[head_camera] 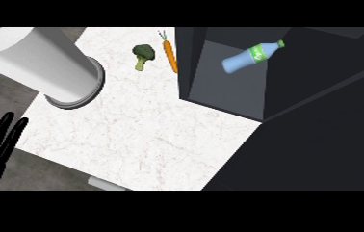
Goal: Pick up the bottled water, place it into the cabinet and close the cabinet
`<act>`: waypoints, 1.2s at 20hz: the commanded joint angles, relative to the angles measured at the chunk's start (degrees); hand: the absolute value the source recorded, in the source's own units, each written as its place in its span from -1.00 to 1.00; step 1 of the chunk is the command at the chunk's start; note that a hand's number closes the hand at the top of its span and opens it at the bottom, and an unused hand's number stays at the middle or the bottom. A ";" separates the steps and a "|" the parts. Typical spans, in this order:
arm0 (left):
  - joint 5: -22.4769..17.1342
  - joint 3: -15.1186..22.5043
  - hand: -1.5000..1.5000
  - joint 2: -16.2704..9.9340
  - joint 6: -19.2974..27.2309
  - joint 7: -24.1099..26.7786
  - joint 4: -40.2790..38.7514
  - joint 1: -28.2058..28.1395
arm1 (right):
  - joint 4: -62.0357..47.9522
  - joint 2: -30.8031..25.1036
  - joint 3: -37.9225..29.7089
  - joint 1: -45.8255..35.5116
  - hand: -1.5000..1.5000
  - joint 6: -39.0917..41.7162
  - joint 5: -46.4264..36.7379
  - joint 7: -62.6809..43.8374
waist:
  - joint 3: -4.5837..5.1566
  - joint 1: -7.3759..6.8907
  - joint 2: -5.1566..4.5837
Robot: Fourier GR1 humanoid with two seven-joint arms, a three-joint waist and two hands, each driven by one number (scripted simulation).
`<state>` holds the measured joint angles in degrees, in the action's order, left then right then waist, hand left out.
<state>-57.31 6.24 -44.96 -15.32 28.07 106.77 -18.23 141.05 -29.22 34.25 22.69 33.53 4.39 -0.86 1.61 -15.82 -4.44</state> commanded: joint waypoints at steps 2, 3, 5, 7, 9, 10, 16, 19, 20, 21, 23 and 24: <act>-0.51 -0.60 -1.00 -0.71 -0.65 -0.37 0.25 0.47 | -2.11 4.50 3.76 -0.79 1.00 -3.33 4.06 -4.64 | -0.22 -0.26 -0.36; -0.64 -0.61 -1.00 -0.34 -0.64 -0.15 -0.08 0.78 | -2.25 4.93 2.93 -1.32 1.00 -3.77 3.96 -4.92 | -0.22 0.20 -0.42; -1.02 -1.17 -1.00 -0.81 -1.00 -0.39 -0.85 0.84 | -1.54 5.26 1.08 -3.02 1.00 -4.18 2.51 -5.58 | -0.17 0.42 -0.06; -0.89 -0.57 -1.00 -0.45 -1.06 -0.45 -0.87 0.60 | -2.43 5.07 -0.68 -4.97 1.00 -4.14 1.50 -6.72 | -0.19 0.05 -0.01; -0.63 -1.11 -1.00 -0.84 -1.32 -0.30 -1.09 1.03 | -3.36 4.97 -2.12 -6.98 1.00 -4.23 0.53 -8.05 | -0.09 -0.45 -0.05; -1.14 -1.14 -1.00 -1.19 -1.64 -0.81 -1.38 1.04 | -3.93 4.87 -2.59 -8.16 1.00 -4.12 0.12 -8.94 | -0.12 -0.26 -0.02; -1.50 -0.80 -1.00 -0.65 -1.69 -0.93 -1.76 1.58 | -9.29 7.58 -4.55 -15.16 1.00 -6.04 0.69 -14.79 | -0.26 -0.38 -0.12; -1.36 -1.03 -1.00 -0.31 -1.39 -0.63 -2.06 1.97 | -13.35 10.03 -5.46 -19.32 1.00 -7.47 1.12 -17.61 | -0.37 -0.27 0.16; -1.71 -0.96 -1.00 -0.80 -1.75 -1.19 -1.78 1.72 | -14.71 10.83 -5.94 -20.68 1.00 -7.94 1.71 -18.63 | -0.47 -0.45 0.32; -1.40 -0.73 -1.00 -0.87 -2.17 -1.24 -2.30 1.28 | -16.08 11.60 -5.70 -22.13 1.00 -8.17 2.04 -19.88 | -0.41 -0.62 0.51; -1.72 -1.38 -1.00 -0.85 -1.92 -1.16 -2.96 2.15 | -19.84 13.66 -6.58 -25.84 1.00 -8.97 2.98 -21.52 | -0.58 0.10 0.52; -1.90 -1.35 -1.00 -1.30 -1.99 -1.73 -2.94 2.38 | -21.19 14.89 -6.72 -27.70 1.00 -9.50 3.32 -22.36 | -0.64 0.20 0.56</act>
<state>-58.86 5.16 -45.85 -17.15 26.89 104.56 -16.42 125.89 -19.04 27.68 1.00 27.97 8.11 -18.50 1.14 -16.03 -3.99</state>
